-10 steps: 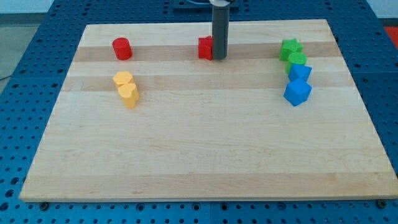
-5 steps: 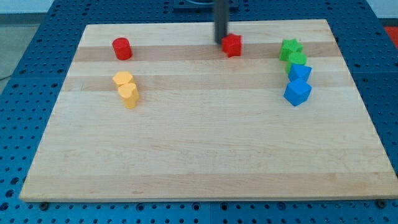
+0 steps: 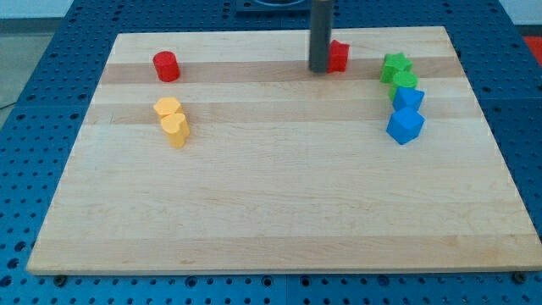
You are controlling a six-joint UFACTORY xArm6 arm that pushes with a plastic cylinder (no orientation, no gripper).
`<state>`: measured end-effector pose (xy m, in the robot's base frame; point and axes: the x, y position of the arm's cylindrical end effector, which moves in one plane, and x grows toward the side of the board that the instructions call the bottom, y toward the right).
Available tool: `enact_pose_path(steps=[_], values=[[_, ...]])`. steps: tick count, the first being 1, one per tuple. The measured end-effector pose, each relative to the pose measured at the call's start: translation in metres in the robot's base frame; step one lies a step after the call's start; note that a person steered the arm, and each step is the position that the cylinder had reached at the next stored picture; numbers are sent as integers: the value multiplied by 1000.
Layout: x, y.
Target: Move the red star above the green star
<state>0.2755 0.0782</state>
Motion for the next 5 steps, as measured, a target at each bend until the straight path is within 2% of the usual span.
enact_pose_path(steps=[1,2,3,5], values=[[-10,13],[0,-36],[-26,-38],[-34,62]])
